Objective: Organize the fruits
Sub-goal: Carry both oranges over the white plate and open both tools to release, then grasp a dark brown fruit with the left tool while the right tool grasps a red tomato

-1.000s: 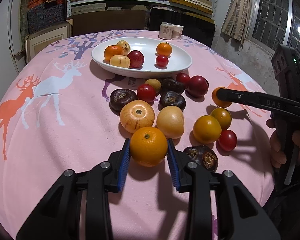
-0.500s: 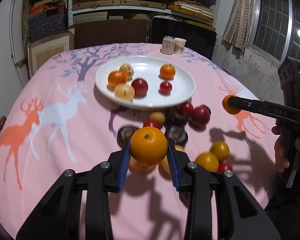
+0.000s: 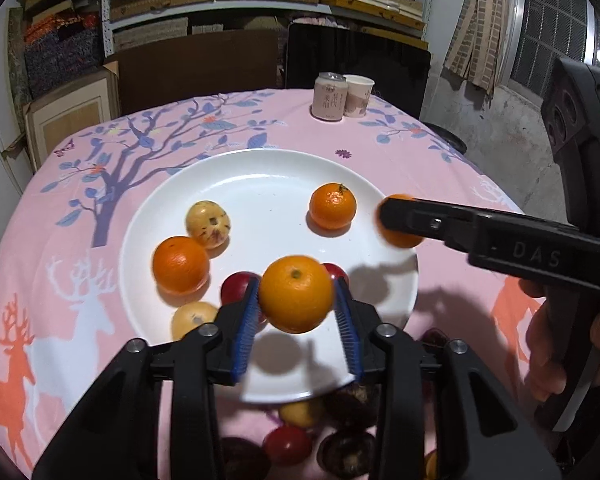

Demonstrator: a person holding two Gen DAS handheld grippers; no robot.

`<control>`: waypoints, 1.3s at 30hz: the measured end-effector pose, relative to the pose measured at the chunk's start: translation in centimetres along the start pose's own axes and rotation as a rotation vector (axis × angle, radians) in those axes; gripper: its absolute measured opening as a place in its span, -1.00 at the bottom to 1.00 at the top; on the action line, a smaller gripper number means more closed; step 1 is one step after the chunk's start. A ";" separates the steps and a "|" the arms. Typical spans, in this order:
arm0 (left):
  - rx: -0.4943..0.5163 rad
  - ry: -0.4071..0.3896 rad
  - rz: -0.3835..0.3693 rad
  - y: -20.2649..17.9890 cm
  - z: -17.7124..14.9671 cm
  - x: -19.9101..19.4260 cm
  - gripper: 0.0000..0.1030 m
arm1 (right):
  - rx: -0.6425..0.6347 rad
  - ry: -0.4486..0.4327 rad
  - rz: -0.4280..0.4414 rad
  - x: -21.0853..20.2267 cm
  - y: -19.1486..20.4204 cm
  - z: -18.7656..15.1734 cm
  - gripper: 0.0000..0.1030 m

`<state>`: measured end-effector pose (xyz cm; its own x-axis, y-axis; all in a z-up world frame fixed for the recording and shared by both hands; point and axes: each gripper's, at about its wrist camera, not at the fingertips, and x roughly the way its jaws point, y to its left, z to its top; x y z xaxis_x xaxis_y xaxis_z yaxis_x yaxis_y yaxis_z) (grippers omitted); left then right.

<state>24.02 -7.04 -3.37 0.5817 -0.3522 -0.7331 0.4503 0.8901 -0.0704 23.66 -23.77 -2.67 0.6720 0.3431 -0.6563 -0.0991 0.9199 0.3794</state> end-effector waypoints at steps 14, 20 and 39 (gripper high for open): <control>0.093 -0.070 0.006 -1.2 -7.7 -8.3 0.33 | -0.027 -0.016 0.020 -6.4 -0.2 -6.6 0.05; 0.171 -0.048 0.003 -3.5 -15.0 -11.4 0.33 | 0.017 0.005 0.008 -8.4 -1.4 -11.5 0.05; 0.082 -0.030 -0.013 -4.8 -19.3 -11.4 -0.10 | -0.258 0.107 0.060 -10.4 3.5 -19.7 0.05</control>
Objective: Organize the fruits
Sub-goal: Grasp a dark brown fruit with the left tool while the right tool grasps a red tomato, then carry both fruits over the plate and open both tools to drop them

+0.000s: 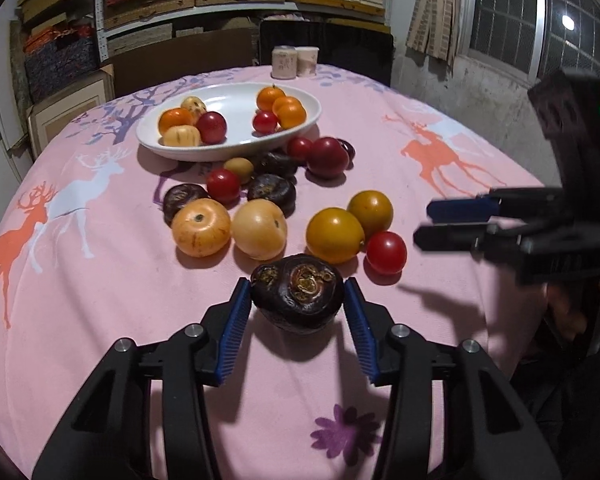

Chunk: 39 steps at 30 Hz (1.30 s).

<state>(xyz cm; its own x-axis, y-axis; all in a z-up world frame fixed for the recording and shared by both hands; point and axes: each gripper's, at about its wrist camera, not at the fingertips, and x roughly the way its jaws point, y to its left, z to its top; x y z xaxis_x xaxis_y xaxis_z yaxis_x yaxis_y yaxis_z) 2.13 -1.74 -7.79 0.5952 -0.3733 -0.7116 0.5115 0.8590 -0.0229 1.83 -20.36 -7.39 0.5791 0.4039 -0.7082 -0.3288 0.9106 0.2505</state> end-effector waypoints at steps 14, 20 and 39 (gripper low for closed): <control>-0.015 0.024 0.007 0.3 -0.9 -0.2 -0.10 | -0.098 0.029 -0.068 2.7 2.6 -0.4 -0.41; -0.030 0.023 0.005 0.6 -0.9 -0.2 -0.10 | -0.080 0.015 -0.057 1.9 2.2 -0.6 -0.41; -0.041 0.001 0.006 1.2 0.6 -0.7 -0.10 | 0.085 -0.060 0.014 -0.4 -1.6 1.7 -0.41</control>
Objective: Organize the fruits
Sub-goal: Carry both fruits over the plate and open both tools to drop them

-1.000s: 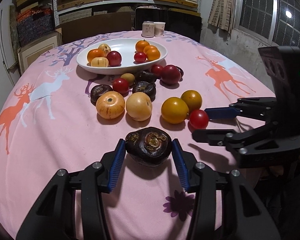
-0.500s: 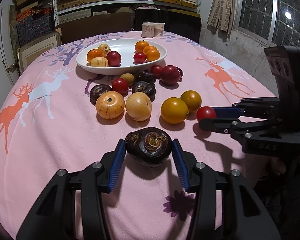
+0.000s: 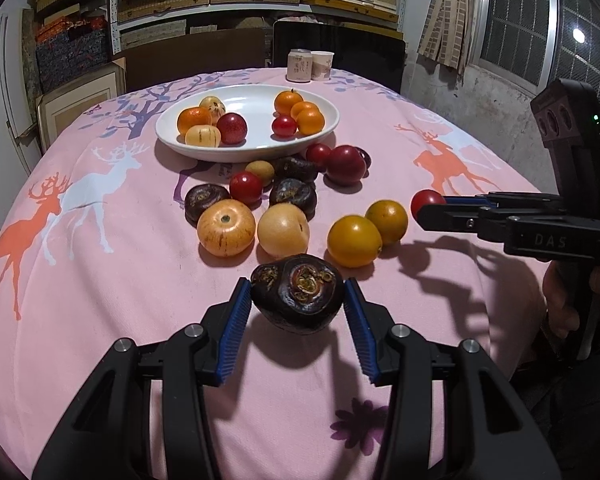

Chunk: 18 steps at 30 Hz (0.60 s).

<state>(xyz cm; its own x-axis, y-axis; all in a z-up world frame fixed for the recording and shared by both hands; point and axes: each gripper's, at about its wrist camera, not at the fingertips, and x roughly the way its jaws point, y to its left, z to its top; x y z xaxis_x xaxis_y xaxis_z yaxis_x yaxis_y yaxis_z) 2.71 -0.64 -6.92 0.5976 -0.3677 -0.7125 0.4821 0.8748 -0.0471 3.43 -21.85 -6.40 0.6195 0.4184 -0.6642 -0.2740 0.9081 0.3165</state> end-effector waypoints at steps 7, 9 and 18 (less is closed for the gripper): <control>0.019 -0.053 0.014 1.0 5.1 0.1 -0.10 | 0.033 -0.067 -0.010 -0.6 -1.6 4.7 -0.41; 0.019 -0.072 0.022 1.5 7.3 0.8 -0.10 | 0.044 -0.084 -0.003 -0.2 -2.1 7.1 -0.41; -0.008 0.000 0.029 3.0 16.0 9.9 -0.09 | 0.166 -0.037 -0.038 8.3 -5.3 16.2 -0.39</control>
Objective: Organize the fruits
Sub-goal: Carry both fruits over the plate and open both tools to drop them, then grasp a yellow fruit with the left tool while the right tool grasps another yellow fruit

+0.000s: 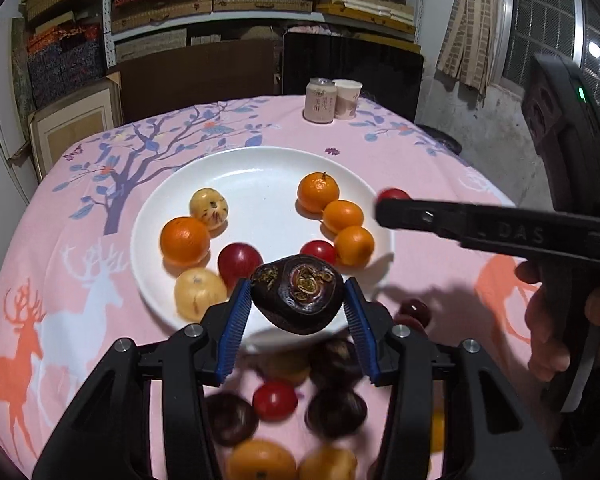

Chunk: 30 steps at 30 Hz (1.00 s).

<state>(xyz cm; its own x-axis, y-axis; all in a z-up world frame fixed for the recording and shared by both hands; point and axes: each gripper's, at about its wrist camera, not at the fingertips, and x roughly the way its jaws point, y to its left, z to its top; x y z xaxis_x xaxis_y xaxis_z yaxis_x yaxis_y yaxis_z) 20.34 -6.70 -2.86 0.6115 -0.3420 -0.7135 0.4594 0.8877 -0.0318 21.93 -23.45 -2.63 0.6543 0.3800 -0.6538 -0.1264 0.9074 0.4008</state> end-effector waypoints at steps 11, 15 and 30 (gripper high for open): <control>-0.059 -0.021 0.010 1.3 -0.1 0.1 0.44 | 0.026 -0.024 -0.008 0.1 -0.4 -0.2 0.15; -0.015 -0.049 0.003 0.5 -2.4 -3.4 0.45 | 0.016 -0.031 0.002 -2.9 -0.5 -3.1 0.15; -0.013 0.062 -0.014 -0.8 -14.5 -7.3 0.45 | -0.173 0.107 0.021 -5.8 1.8 -15.8 0.10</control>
<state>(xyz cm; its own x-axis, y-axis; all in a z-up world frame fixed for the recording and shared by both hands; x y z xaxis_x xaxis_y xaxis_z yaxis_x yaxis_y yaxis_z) 6.14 -0.46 -7.79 0.5635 -0.3350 -0.7552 0.4590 0.8870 -0.0510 6.14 -21.23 -8.25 0.5687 0.4076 -0.7145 -0.2710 0.9129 0.3051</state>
